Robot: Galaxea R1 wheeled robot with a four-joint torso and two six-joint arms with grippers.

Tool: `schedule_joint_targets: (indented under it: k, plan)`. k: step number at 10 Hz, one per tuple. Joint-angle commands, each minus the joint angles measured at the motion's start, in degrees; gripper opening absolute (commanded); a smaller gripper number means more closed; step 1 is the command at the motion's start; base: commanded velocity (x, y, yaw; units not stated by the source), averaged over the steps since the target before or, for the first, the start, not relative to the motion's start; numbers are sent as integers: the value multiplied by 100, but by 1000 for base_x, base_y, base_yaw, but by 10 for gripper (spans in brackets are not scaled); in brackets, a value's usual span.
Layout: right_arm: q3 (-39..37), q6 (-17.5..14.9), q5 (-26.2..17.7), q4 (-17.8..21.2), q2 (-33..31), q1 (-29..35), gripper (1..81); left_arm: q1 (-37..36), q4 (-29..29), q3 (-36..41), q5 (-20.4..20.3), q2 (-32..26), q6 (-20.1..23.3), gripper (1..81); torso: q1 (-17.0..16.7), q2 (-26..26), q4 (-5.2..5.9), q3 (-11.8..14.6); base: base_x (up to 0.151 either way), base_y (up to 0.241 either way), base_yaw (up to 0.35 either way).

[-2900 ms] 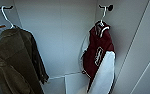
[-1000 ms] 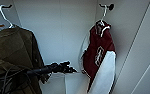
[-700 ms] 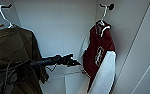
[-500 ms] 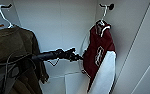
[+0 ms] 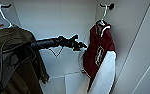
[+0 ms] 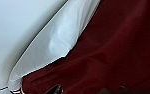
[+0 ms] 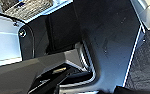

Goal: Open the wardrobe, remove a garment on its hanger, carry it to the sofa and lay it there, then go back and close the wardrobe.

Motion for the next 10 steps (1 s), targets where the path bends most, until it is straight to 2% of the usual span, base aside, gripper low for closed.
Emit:
schedule_joint_targets:
  k: [1,4,6,8,10]
  plan:
    - [31,0,-245,32,34,155,811,-1448,-597,-26,-248,12,-136,811,0,0,0,0,0,0,0]
    - [65,-36,-245,23,25,138,811,-1818,-1342,-167,-607,55,-242,811,2,2,0,0,0,0,0]
    - [39,-9,-245,50,25,129,811,-2011,-1942,-282,-1056,99,-242,811,2,2,0,0,0,0,0]
    - [31,-9,-254,58,16,129,811,-2152,-2276,-370,-1250,179,-260,811,2,2,0,0,0,0,0]
    - [31,-1,-254,50,25,129,811,-2266,-2451,-492,-1259,292,-260,811,2,2,0,0,0,0,0]
